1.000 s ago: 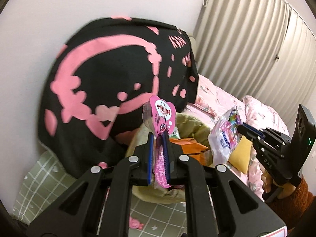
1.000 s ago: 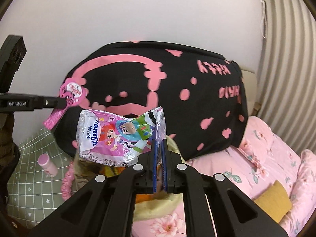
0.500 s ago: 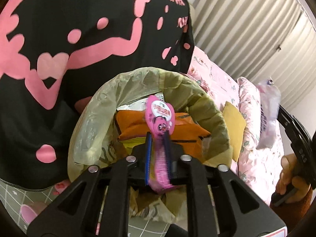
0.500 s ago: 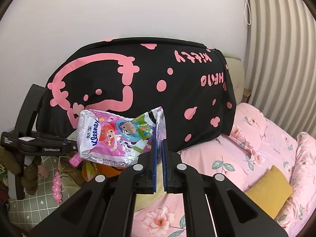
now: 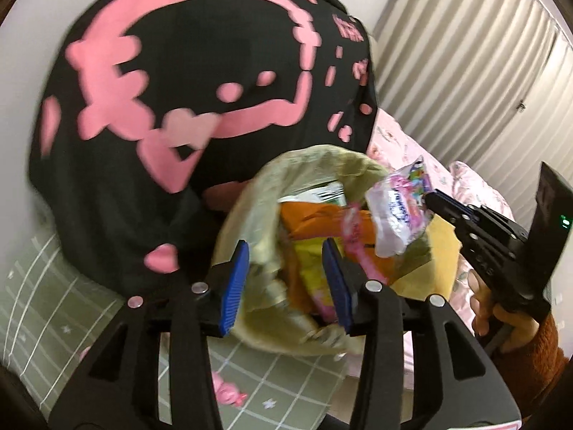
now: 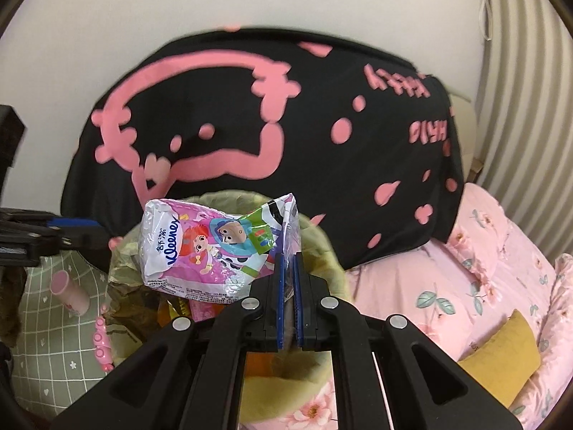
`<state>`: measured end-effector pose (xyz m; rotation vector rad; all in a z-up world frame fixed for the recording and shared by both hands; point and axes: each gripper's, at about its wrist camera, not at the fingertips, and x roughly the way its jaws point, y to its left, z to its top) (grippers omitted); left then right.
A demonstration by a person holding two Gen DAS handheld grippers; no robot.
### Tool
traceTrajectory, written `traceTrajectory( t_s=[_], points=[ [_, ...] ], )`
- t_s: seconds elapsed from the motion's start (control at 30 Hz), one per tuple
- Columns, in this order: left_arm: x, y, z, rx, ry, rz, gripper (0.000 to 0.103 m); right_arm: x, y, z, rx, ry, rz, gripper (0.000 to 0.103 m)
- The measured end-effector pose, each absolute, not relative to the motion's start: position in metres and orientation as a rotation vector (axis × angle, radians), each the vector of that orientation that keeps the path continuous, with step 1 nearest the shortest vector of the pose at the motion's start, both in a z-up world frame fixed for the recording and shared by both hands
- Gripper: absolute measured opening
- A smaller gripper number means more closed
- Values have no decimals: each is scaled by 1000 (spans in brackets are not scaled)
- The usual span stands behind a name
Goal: Collect trash
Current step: 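Carry the pink wrapper and Kleenex pack into the trash bag and release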
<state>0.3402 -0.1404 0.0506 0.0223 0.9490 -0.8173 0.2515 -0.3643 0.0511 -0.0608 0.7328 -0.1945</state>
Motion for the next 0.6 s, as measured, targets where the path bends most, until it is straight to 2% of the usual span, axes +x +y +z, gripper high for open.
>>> traceTrajectory(
  t_s=[0.27, 0.6],
  points=[
    [343, -80, 45, -32, 925, -748, 41, 292, -359, 6, -103, 901, -220, 6],
    [362, -28, 32, -91, 923, -703, 41, 311, -369, -11, -114, 998, -329, 6]
  ],
)
